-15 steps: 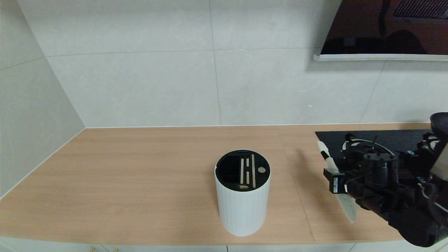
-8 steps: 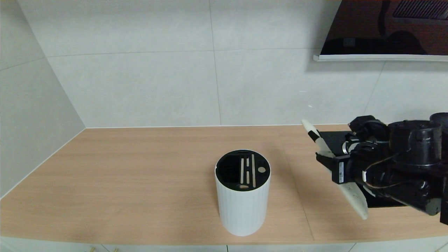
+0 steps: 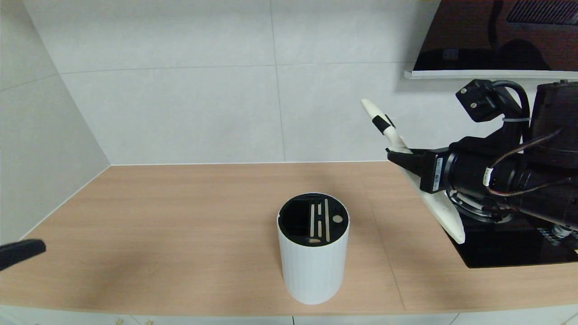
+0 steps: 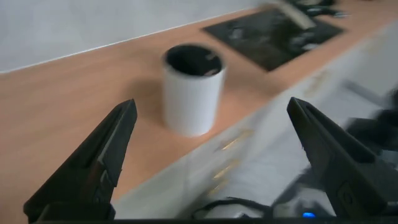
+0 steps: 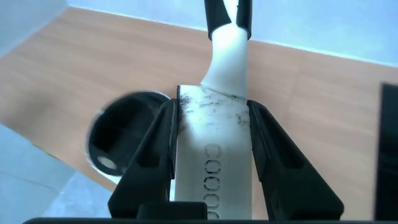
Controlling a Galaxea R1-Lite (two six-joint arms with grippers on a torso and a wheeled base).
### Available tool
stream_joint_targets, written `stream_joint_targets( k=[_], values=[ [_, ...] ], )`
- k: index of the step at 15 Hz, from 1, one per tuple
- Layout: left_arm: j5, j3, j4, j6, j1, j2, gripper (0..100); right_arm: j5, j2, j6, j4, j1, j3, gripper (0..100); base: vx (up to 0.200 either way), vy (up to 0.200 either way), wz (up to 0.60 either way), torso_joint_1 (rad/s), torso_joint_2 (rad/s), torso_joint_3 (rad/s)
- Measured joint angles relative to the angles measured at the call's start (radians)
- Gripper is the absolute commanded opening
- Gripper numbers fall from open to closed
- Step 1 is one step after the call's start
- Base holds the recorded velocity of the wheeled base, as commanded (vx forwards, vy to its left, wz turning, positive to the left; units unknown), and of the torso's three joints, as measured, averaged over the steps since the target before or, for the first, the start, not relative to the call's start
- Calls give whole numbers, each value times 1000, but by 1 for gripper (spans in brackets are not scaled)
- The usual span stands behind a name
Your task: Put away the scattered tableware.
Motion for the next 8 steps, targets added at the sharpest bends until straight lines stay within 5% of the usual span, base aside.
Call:
stream_joint_targets(
  k=[2,3,5,8],
  values=[
    [-9,-26,-129,-68,-68,106,100,-1,17,0,0,47,-23,0,0,0,0,0,0,0],
    [-10,-26,-229,-146,-110,157,100,-6,30,2,0,74,-26,0,0,0,0,0,0,0],
    [-11,19,-394,-244,-167,238,100,-8,49,30,-1,123,-18,0,0,0,0,0,0,0],
    [-11,60,-481,-406,-236,321,100,-18,63,83,-8,199,-15,0,0,0,0,0,0,0]
  ],
)
